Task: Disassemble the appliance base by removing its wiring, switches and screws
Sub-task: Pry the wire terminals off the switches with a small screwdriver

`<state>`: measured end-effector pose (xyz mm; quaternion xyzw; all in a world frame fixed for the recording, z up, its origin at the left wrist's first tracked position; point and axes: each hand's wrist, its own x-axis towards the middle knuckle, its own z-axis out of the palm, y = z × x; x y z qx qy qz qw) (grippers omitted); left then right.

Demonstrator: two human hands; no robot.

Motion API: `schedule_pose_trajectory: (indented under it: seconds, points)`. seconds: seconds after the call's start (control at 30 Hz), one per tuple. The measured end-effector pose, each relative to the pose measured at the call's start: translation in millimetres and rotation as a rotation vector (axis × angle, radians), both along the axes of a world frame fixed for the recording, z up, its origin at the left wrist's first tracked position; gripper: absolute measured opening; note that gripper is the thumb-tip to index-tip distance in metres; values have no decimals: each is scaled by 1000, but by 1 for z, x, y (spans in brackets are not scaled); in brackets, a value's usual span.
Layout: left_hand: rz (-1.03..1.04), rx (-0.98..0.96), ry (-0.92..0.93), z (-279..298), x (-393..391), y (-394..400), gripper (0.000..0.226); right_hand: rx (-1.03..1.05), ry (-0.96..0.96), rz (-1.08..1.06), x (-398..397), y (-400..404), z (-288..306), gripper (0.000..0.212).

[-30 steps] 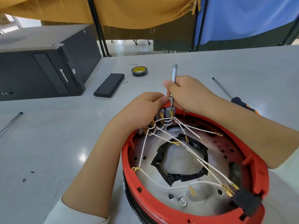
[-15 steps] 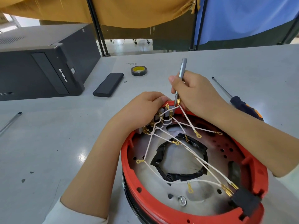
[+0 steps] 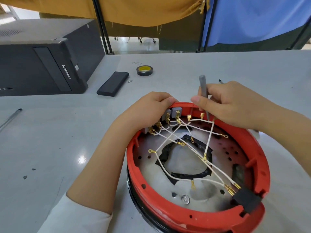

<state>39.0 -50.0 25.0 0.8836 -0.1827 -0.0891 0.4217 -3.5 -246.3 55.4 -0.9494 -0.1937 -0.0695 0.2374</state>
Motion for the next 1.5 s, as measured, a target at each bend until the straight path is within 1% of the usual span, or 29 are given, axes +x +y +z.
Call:
schedule_pose_trajectory:
  seconds: [0.17, 0.27, 0.33, 0.37, 0.4, 0.43, 0.5, 0.57, 0.63, 0.67, 0.73, 0.9, 1.07, 1.13, 1.23, 1.3, 1.37, 1.5]
  points:
    - [3, 11, -11, -1, 0, 0, 28, -243, -140, 60, -2, -3, -2, 36]
    - [-2, 11, -16, -1, 1, 0, 29, -429, -246, 76, -2, -7, -6, 40]
    - [-5, 24, -17, -1, 1, 0, 29, -481, -284, 85, -3, -9, -7, 43]
    - [-6, 30, -18, -1, 1, 0, 29, -457, -292, 77, -4, -9, -8, 45]
    - [-8, 34, -19, -1, 2, 0, 30, -387, -288, 52, -3, -10, -9, 47]
    - [-9, 36, -20, -2, 2, 0, 30, -267, -267, 17, -2, -11, -8, 47]
    - [-7, 30, -17, -2, 2, 0, 30, 76, -191, -12, 2, -10, -6, 35]
    - [-9, 19, -13, -2, 2, 0, 29, 400, -60, 44, 8, -5, -6, 28]
    - [-11, 20, -19, -2, 2, 0, 29, 601, 86, 106, 11, 3, -9, 27]
    - [-8, 22, -25, -1, 2, 0, 28, 637, 137, 130, 11, 6, -12, 27]
    - [-6, 20, -38, -2, 3, 0, 27, 621, 185, 156, 10, 11, -18, 26]
    - [-17, 2, -53, -3, 4, 0, 26, 563, 180, 132, 5, 4, -24, 27]
    - [-6, -29, -145, -2, 4, -2, 23, 527, 191, 101, 2, 1, -29, 28]
    - [14, -116, -147, 1, 3, -2, 23, 528, 170, 82, 2, 2, -30, 28]
    - [95, -313, -165, 9, -1, -3, 25, 571, 154, 63, 6, 3, -31, 30]
    - [152, -350, -212, 15, -3, 1, 26, 579, 154, 39, 9, 3, -31, 30]
    - [159, -294, -188, 19, -5, 7, 25, 570, 138, -2, 12, 4, -33, 29]
    - [140, -47, -47, 8, -12, 20, 28, 558, 78, -108, 11, 4, -34, 18]
